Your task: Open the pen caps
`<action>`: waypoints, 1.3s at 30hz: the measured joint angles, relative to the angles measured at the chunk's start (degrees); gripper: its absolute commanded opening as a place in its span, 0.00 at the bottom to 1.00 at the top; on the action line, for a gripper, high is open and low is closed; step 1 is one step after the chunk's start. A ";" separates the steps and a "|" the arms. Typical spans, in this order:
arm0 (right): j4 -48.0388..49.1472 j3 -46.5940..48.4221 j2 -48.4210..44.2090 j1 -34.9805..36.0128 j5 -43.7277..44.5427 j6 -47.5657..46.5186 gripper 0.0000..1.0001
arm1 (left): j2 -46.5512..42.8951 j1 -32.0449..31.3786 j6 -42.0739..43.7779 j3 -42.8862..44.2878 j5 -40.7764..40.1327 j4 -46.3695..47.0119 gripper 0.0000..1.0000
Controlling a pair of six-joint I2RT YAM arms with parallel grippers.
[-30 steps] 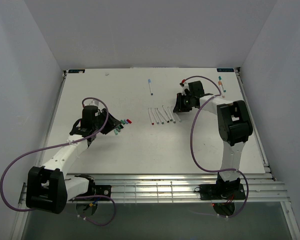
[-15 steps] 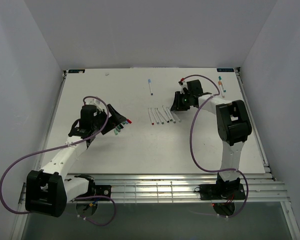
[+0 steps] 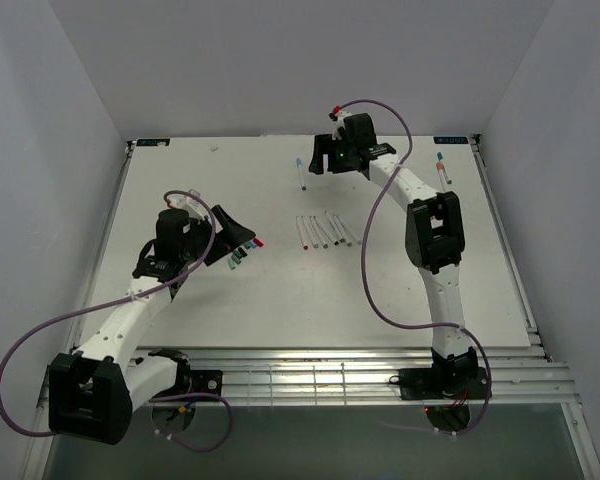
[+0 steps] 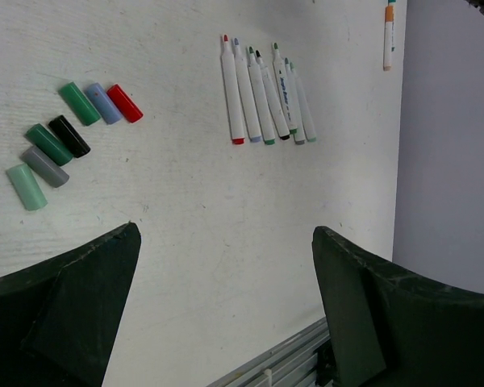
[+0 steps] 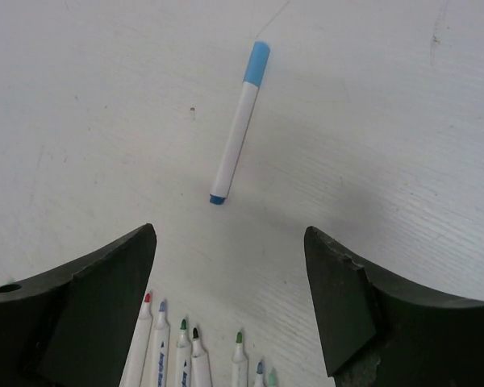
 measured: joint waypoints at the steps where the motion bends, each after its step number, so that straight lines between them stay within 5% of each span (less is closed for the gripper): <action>1: -0.76 1.90 1.46 0.28 0.31 0.00 0.81 | 0.00 0.11 -0.31 0.04 0.28 -0.11 0.98; 13: -5.05 12.72 13.07 5.53 6.14 0.13 0.66 | -0.52 1.33 -4.13 1.75 2.49 -0.98 0.98; 33: -5.44 18.73 18.32 7.93 13.75 0.22 0.49 | -2.08 1.49 -3.89 1.84 1.77 -2.38 0.97; 39: -5.22 21.97 20.55 7.98 15.37 -0.17 0.27 | -1.42 1.49 -3.87 1.81 1.70 -2.36 0.94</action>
